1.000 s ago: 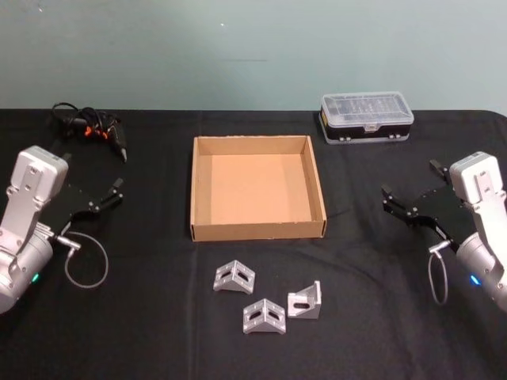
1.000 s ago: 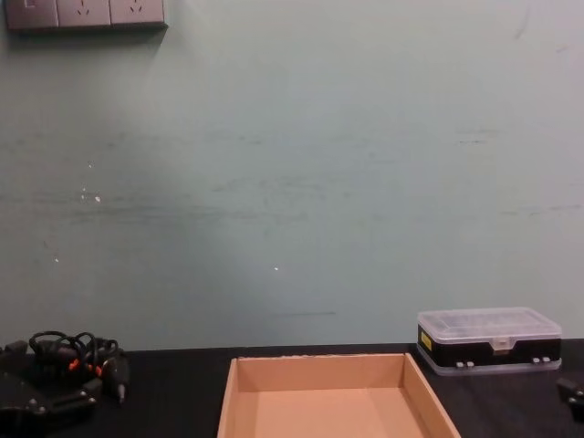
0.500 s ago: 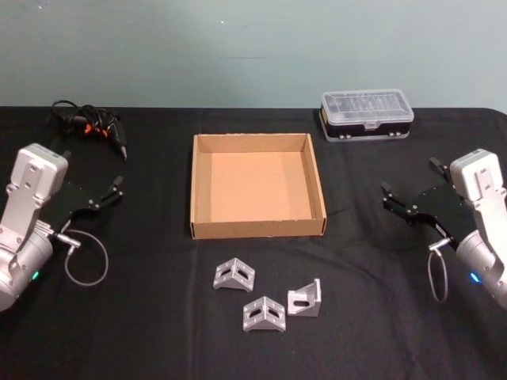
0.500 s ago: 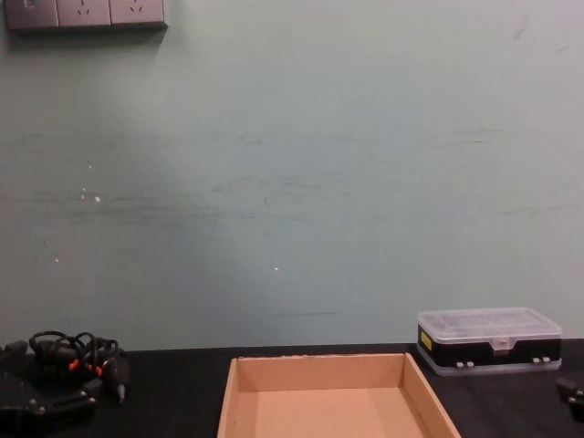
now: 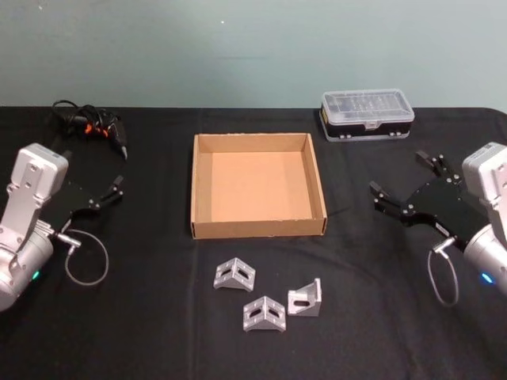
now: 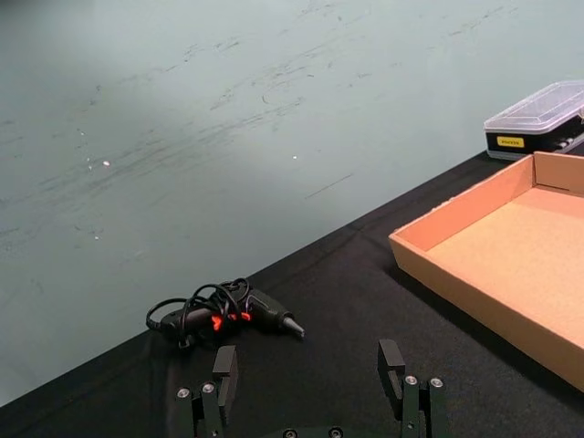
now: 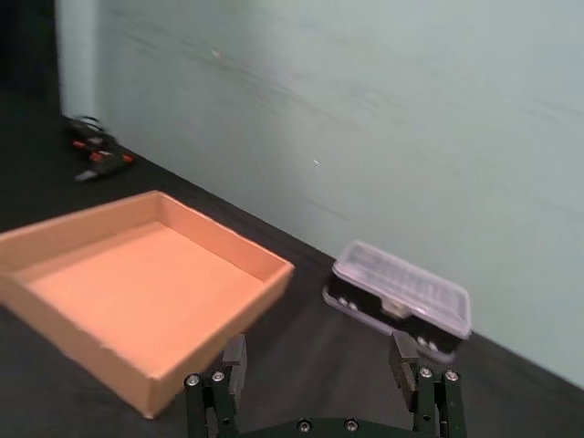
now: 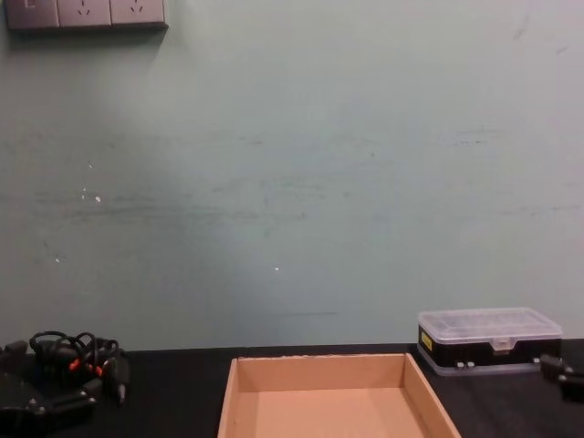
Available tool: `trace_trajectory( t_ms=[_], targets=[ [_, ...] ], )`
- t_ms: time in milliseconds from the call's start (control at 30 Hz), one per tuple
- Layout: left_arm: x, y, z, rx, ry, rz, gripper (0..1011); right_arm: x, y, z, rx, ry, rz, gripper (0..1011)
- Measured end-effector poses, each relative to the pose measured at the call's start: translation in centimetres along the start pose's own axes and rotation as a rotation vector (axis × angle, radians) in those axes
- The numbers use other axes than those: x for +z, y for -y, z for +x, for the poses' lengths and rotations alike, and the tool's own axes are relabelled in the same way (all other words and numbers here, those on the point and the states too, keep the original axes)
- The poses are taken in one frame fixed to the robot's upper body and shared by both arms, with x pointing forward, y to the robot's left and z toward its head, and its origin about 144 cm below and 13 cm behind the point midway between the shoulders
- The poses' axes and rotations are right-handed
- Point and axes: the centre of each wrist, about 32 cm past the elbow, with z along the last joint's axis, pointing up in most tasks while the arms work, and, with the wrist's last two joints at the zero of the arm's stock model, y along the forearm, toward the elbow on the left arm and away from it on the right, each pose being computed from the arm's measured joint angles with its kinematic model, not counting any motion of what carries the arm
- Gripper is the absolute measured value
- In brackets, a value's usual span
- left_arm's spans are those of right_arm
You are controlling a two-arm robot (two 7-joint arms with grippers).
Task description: Use one hand to pick up the angle iron from the table and place it into the box.
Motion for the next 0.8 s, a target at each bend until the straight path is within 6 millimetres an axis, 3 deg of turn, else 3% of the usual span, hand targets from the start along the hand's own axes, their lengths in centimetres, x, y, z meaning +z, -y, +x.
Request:
trace_trajectory(
  t_ms=[400,800],
  targets=[
    [0.0,0.0,0.0,0.000,0.000,0.000,1011,4.5,2.5,2.9,0.280,0.096,0.069,1003],
    [0.0,0.0,0.0,0.000,0.000,0.000,1011,5.3,2.2,4.9,0.598,0.067,0.041,1002]
  ],
)
